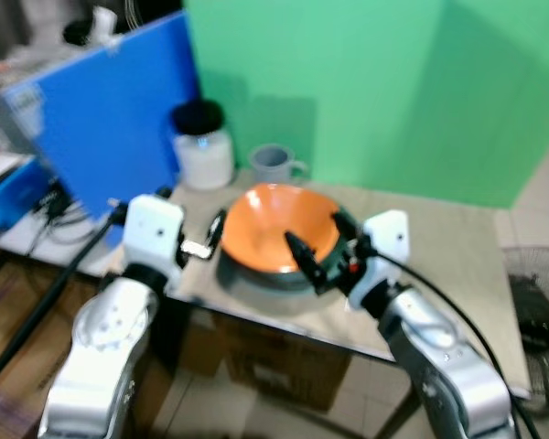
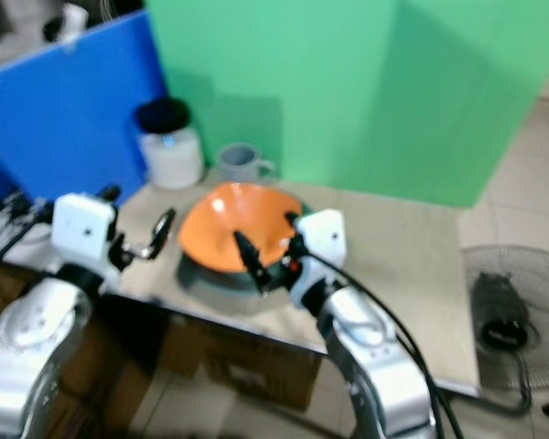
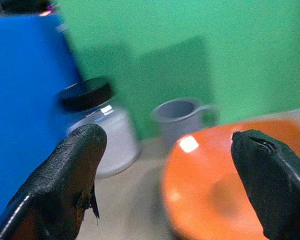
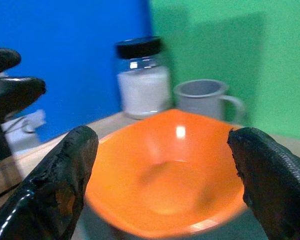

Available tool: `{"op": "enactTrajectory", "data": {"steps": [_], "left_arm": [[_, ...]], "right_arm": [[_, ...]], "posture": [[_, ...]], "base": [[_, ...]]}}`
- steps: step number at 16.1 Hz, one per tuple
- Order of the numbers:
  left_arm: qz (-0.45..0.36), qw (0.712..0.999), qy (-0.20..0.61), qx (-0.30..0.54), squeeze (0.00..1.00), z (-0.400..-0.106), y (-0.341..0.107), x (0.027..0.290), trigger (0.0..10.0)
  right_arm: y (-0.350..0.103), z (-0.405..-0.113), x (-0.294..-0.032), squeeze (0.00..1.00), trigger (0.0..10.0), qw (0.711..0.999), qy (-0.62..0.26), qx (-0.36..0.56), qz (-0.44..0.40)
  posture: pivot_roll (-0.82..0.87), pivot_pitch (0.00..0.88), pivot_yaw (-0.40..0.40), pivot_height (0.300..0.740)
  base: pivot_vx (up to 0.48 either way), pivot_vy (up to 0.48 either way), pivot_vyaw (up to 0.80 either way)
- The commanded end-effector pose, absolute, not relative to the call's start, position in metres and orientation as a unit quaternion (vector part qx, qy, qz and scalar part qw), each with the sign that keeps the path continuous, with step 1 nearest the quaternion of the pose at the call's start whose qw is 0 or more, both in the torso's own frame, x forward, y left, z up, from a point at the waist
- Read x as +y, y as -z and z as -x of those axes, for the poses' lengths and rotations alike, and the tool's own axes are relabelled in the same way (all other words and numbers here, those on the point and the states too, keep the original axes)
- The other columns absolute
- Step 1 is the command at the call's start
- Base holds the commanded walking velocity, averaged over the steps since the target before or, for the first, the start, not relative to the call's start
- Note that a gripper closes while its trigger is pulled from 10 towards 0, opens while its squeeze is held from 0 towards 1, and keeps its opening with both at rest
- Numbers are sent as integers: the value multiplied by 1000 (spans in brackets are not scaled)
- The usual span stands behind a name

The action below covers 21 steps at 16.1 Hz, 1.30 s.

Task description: Setting the table

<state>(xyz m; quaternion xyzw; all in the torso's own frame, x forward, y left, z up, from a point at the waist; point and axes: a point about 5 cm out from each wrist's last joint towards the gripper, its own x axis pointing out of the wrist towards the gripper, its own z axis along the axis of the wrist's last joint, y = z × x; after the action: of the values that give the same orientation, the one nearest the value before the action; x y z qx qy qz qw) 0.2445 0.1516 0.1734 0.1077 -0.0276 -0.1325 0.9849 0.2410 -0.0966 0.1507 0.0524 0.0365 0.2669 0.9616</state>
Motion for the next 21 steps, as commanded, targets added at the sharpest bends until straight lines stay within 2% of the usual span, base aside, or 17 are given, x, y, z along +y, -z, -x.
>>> {"op": "enactTrajectory", "data": {"steps": [1,8,9,15,19,20,21], "left_arm": [[-106,984,141,-26,0,-245,-173,150,10000],[-113,957,266,15,0,-232,-165,155,10000],[-113,955,275,20,0,-230,-164,155,10000],[-113,933,337,55,0,-217,-158,160,10000],[-110,930,347,57,0,-217,-158,156,10000],[-106,930,348,54,0,-217,-159,154,10000],[-102,930,349,52,0,-217,-159,153,10000]], "right_arm": [[-153,-244,-99,1000,10000,963,-261,43,-49],[-152,-272,-88,1000,10000,950,-242,174,-95],[-151,-275,-87,0,10000,951,-231,183,-93],[-155,-291,-98,0,10000,958,-145,222,-111],[-141,-286,-92,0,10000,932,-137,299,-156],[-138,-285,-91,0,3255,926,-135,307,-173],[-137,-284,-90,0,0,919,-135,314,-197]], "posture": [[132,0,71,740],[131,0,65,740],[135,0,62,740],[138,0,55,740],[132,0,63,740],[132,0,62,740],[131,0,61,740]], "base": [[0,0,0],[0,0,0],[0,0,0],[0,0,0],[0,0,0],[0,0,0],[0,0,0]]}}
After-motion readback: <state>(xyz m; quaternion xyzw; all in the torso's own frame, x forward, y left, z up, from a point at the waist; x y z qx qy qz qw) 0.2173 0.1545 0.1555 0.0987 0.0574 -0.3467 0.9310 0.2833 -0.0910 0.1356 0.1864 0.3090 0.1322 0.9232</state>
